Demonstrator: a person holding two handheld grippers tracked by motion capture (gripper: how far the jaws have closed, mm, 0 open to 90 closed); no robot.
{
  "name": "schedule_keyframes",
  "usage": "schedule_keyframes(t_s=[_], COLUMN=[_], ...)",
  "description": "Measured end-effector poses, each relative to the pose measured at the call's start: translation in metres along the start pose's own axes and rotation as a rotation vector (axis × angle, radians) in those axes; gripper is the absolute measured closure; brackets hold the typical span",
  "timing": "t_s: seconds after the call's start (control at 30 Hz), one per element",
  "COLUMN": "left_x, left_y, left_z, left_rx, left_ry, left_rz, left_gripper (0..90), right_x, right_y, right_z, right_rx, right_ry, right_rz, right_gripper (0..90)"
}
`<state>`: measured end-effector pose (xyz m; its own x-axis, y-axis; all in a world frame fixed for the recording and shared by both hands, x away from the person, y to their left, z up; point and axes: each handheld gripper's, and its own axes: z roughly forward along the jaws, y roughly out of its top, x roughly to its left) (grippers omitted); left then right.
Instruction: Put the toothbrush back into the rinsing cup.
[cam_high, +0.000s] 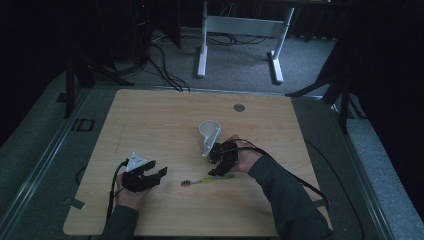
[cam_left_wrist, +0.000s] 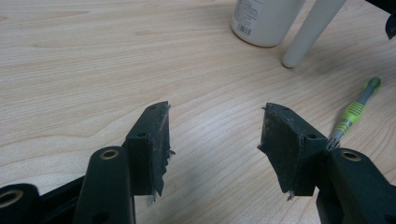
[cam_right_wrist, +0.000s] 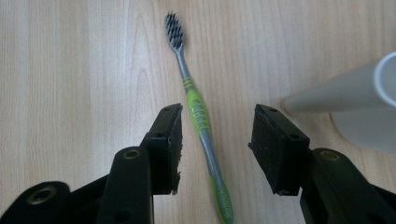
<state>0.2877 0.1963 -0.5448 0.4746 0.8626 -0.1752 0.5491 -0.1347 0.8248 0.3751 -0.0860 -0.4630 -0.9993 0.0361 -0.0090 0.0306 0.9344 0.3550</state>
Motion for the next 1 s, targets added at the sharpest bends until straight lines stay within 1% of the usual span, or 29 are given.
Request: schedule_keyframes(t_s=[0.4, 0.5, 0.67, 0.8, 0.93, 1.0], left_x=[0.000, 0.000, 0.000, 0.000, 0.000, 0.000], left_y=[0.000, 0.000, 0.000, 0.000, 0.000, 0.000], left_z=[0.000, 0.000, 0.000, 0.000, 0.000, 0.000], left_rx=[0.001, 0.003, 0.003, 0.004, 0.003, 0.003], left_ry=[0.000, 0.000, 0.000, -0.001, -0.001, -0.001], left_rz=[0.002, 0.001, 0.002, 0.001, 0.001, 0.001], left_gripper=[43.1, 43.1, 43.1, 43.1, 43.1, 43.1], right_x=[0.001, 0.002, 0.003, 0.004, 0.003, 0.004], right_y=[0.000, 0.000, 0.001, 0.001, 0.001, 0.001], right_z=[0.009, 0.012, 0.018, 0.020, 0.025, 0.027], right_rx=[0.041, 0.061, 0.086, 0.094, 0.103, 0.113], right_ry=[0.038, 0.048, 0.052, 0.059, 0.062, 0.064], right_rz=[-0.014, -0.025, -0.039, -0.033, -0.040, -0.037], right_gripper=[55.3, 55.5, 57.1, 58.1, 58.7, 58.8])
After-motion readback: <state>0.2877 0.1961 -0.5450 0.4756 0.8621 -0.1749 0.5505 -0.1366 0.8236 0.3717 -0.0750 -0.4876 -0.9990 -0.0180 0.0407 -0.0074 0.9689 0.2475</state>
